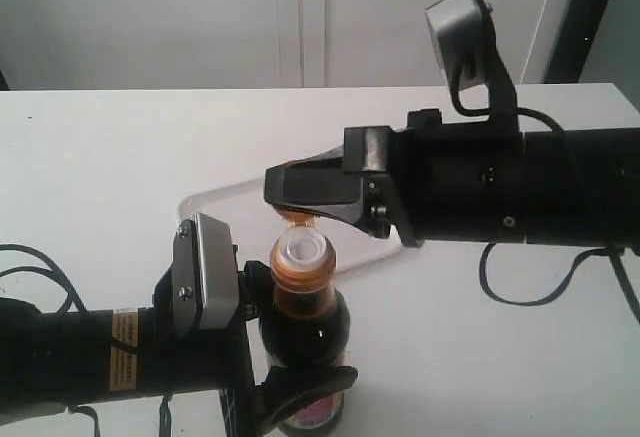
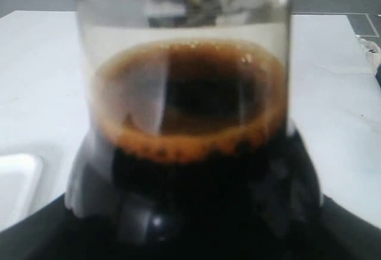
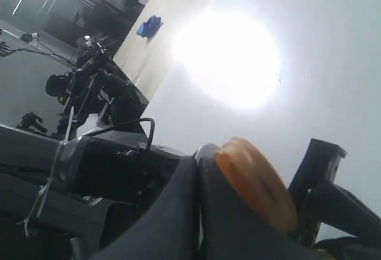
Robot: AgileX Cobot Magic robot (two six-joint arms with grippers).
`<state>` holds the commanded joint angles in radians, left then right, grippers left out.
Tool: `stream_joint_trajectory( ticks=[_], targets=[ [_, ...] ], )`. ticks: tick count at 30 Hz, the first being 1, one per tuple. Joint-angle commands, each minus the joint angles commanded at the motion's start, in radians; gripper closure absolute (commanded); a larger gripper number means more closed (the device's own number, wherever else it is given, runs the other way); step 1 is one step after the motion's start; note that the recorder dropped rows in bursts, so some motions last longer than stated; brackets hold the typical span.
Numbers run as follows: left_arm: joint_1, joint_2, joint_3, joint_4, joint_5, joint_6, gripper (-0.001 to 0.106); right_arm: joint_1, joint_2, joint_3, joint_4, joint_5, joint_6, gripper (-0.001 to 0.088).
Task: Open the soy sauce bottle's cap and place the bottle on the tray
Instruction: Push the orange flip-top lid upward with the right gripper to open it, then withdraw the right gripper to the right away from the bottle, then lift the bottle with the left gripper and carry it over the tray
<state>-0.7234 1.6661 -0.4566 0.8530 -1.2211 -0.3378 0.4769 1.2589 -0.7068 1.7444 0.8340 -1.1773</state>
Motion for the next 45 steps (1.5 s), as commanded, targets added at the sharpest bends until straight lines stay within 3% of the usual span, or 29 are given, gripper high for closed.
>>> stream_joint_trajectory(
  ticks=[3,11,18,25,34,40,45],
  targets=[
    [0.000,0.000,0.000,0.000,0.000,0.000,0.105,0.000,0.000,0.000,-0.050,0.050,0.000,0.0868],
    [0.000,0.000,0.000,0.000,0.000,0.000,0.105,0.000,0.000,0.000,-0.346,0.277,-0.005,0.0868],
    [0.000,0.000,0.000,0.000,0.000,-0.002,0.105,0.000,0.000,0.000,-0.587,0.380,0.094,0.0868],
    [0.000,0.000,0.000,0.000,0.000,-0.002,0.105,0.000,0.000,-0.018,-0.924,0.314,0.375,0.0868],
    [0.000,0.000,0.000,0.000,0.000,-0.006,0.105,0.000,0.000,-0.075,-1.263,0.229,0.656,0.0868],
    [0.000,-0.002,0.000,-0.013,0.000,-0.051,0.105,0.000,0.000,-0.077,-1.537,0.098,0.894,0.0868],
    [0.000,-0.002,0.000,-0.071,0.000,-0.067,0.105,-0.054,0.000,-0.077,-1.677,0.005,1.056,0.0868]
  ],
)
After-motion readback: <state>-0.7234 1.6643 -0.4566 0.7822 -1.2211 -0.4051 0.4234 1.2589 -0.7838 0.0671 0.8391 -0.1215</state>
